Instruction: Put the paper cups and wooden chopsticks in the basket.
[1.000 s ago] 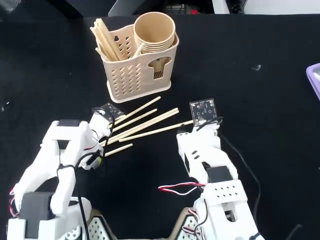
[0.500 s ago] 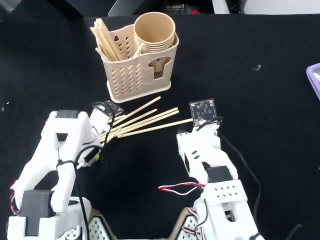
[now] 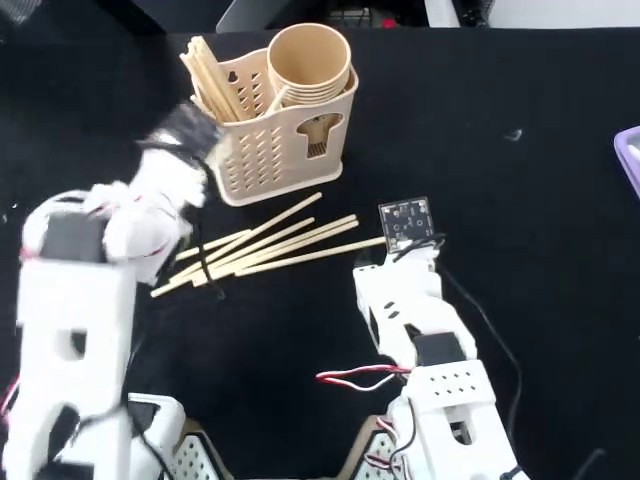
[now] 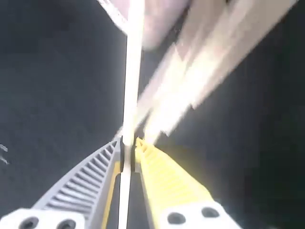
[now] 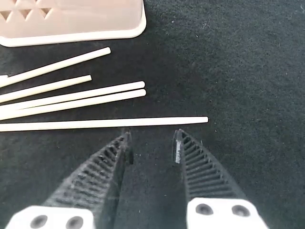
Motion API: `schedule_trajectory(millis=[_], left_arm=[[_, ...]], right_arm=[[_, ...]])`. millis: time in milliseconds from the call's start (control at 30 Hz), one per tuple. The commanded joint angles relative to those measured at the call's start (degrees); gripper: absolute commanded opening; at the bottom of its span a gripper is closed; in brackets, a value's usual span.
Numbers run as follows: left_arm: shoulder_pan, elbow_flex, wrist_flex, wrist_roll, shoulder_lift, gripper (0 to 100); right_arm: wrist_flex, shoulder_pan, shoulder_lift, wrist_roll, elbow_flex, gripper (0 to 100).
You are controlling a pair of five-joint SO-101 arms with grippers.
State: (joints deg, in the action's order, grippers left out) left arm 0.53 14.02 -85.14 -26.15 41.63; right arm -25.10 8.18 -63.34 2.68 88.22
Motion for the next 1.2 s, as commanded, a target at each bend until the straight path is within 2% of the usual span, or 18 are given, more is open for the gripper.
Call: schedule_trajectory(millis=[0, 367, 433, 500, 733, 1000, 1167], left_arm=[[-0.84, -2.86, 14.42, 15.03, 7.12, 3], [-0.84, 10.86, 63.38, 45.36, 7.47, 3], [-0.92, 13.14, 70.95, 49.14, 5.8, 3], [-1.98, 13.93, 76.31, 49.58, 2.73, 3], [-7.16, 9.54, 80.97, 43.78, -11.52, 3], [-7.25, 6.02, 80.44, 33.05, -22.86, 3], [-7.69, 3.82, 72.0, 33.05, -22.77, 13]], right_arm=[[1.49, -0.79, -1.19, 0.44, -0.57, 15.0], [1.49, -0.79, -1.19, 0.44, -0.57, 15.1], [1.49, -0.79, -1.19, 0.44, -0.57, 15.1], [1.49, -0.79, -1.19, 0.44, -0.57, 15.1], [1.49, -0.79, -1.19, 0.44, -0.57, 15.1], [1.49, -0.79, -1.19, 0.44, -0.66, 15.1], [1.49, -0.79, -1.19, 0.44, -0.66, 15.1]])
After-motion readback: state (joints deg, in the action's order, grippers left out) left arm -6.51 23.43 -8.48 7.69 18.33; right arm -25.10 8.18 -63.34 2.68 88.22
